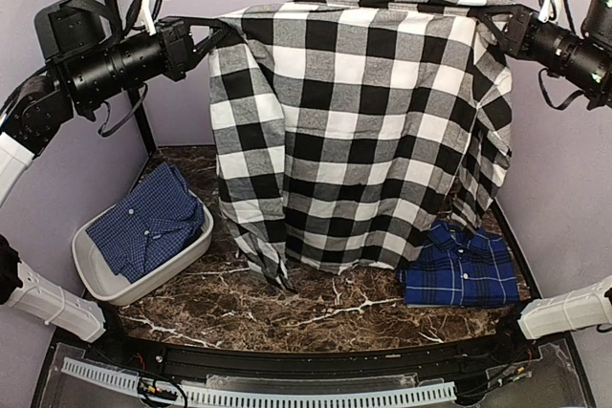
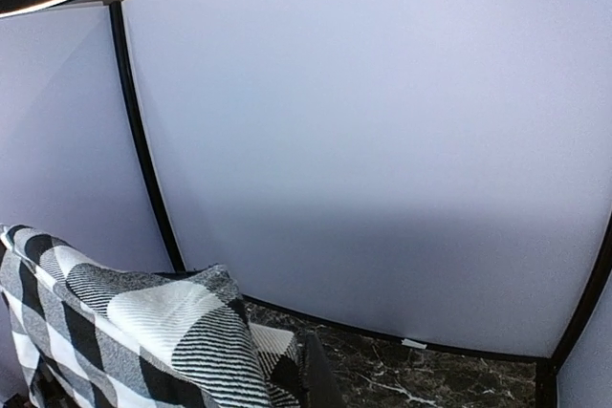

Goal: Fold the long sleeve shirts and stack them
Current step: Flatten out the crumpled shirt at the center of the board.

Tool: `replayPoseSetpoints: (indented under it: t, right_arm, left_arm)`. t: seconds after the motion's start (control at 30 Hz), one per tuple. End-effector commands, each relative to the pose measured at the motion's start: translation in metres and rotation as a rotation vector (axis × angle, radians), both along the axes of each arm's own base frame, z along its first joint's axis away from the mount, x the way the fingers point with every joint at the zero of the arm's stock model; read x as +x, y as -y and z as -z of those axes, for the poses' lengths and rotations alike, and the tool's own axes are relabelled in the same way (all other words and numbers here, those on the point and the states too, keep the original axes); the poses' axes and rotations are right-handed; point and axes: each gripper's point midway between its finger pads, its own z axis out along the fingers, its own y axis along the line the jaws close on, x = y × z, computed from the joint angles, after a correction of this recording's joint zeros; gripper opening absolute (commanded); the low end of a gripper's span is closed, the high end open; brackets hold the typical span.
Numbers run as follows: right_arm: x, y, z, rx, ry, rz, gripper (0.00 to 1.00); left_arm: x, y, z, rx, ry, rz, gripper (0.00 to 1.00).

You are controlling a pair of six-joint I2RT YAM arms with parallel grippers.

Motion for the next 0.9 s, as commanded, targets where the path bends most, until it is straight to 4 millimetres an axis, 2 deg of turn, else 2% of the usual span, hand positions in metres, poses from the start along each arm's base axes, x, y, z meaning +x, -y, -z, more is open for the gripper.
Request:
replayPoseSetpoints:
  t: [0.0,0.03,0.07,0.1,0.13,0.17,0.2,0.23,0.27,0.3,0.33,0.37,0.4,0.47,0.53,0.7,0.73,0.77,0.87]
  right_arm:
    - [0.078,-0.016,0.063,-0.089,-0.141,0.138,0.0]
    - [0.098,-0.024,0.088,-0.126,-0.191,0.146,0.0]
    - [0.119,-0.032,0.116,-0.162,-0.241,0.149,0.0]
    - [0.138,-0.039,0.144,-0.193,-0.291,0.141,0.0]
    - [0.157,-0.045,0.175,-0.211,-0.34,0.128,0.0]
    - [0.176,-0.05,0.203,-0.222,-0.39,0.109,0.0]
    - [0.192,-0.053,0.232,-0.224,-0.445,0.092,0.0]
    - [0.207,-0.056,0.263,-0.233,-0.502,0.088,0.0]
    - [0.22,-0.059,0.291,-0.237,-0.558,0.069,0.0]
    - [0.231,-0.061,0.317,-0.245,-0.619,0.069,0.0]
    - [0.24,-0.061,0.341,-0.258,-0.681,0.079,0.08]
    - [0.245,-0.063,0.357,-0.267,-0.73,0.083,0.16]
    - [0.248,-0.068,0.37,-0.272,-0.768,0.07,0.27]
    - [0.248,-0.074,0.383,-0.272,-0.799,0.054,0.44]
    - [0.241,-0.075,0.388,-0.286,-0.806,0.066,0.51]
    - [0.206,-0.083,0.402,-0.279,-0.856,0.053,0.55]
    - [0.195,-0.087,0.412,-0.275,-0.877,0.038,0.55]
    - [0.187,-0.093,0.413,-0.25,-0.879,0.019,0.54]
    - [0.165,-0.107,0.425,-0.197,-0.922,-0.032,0.47]
  left_arm:
    - [0.066,-0.022,0.037,0.064,-0.115,-0.205,0.0]
    - [0.077,-0.017,0.059,0.071,-0.179,-0.176,0.0]
    - [0.103,-0.022,0.079,0.08,-0.224,-0.201,0.0]
    - [0.12,-0.011,0.12,0.113,-0.314,-0.173,0.0]
    - [0.14,-0.019,0.136,0.11,-0.346,-0.202,0.0]
    - [0.158,-0.009,0.177,0.139,-0.434,-0.179,0.0]
    - [0.173,-0.015,0.201,0.153,-0.486,-0.196,0.0]
    - [0.19,-0.009,0.24,0.186,-0.565,-0.198,0.0]
    - [0.201,-0.012,0.257,0.199,-0.598,-0.215,0.0]
    - [0.215,-0.009,0.296,0.241,-0.67,-0.227,0.04]
    - [0.225,-0.013,0.308,0.25,-0.694,-0.255,0.17]
    - [0.232,-0.012,0.339,0.291,-0.759,-0.269,0.22]
    - [0.237,-0.013,0.345,0.293,-0.775,-0.282,0.35]
    - [0.24,-0.012,0.364,0.3,-0.815,-0.29,0.51]
    - [0.238,-0.012,0.368,0.292,-0.825,-0.288,0.57]
    - [0.221,-0.017,0.371,0.277,-0.866,-0.284,0.59]
    - [0.214,-0.018,0.374,0.272,-0.881,-0.279,0.59]
    - [0.207,-0.018,0.38,0.275,-0.896,-0.273,0.58]
    - [0.195,-0.017,0.375,0.258,-0.907,-0.26,0.56]
